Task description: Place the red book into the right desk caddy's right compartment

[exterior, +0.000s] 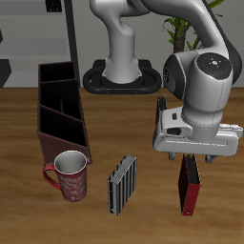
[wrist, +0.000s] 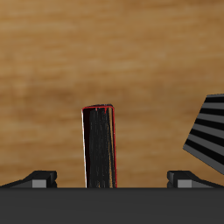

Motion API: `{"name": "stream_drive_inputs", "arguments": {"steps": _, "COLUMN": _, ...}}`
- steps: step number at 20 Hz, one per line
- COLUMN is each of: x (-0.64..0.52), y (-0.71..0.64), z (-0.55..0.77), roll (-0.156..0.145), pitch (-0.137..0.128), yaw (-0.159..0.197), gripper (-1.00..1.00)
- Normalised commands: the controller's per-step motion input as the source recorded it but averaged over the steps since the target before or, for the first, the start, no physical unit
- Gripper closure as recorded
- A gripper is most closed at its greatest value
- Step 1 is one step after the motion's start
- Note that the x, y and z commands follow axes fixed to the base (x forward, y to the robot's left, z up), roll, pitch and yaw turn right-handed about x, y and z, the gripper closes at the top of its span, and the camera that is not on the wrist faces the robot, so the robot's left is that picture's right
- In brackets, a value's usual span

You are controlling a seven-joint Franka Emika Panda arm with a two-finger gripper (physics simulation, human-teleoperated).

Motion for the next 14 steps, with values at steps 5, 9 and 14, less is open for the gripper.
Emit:
{"name": "stream_drive_inputs", "arguments": {"steps": 5, "x": 0.08, "y": -0.01, "z": -0.42, "roll": -0.001, "pitch": 0.039, "yaw": 0.003, "gripper": 1.0}}
{"name": "stream_drive_inputs", "arguments": {"steps": 9, "x": 0.07, "y": -0.05, "z": -0.25, "roll": -0.013, "pitch": 0.014, "yaw": 0.014, "gripper": 1.0}}
{"name": "stream_drive_inputs", "arguments": {"steps": 14, "x": 0.07, "y": -0.1, "z": -0.12, "roll": -0.018, "pitch": -0.01, "yaw": 0.007, "gripper": 1.0}}
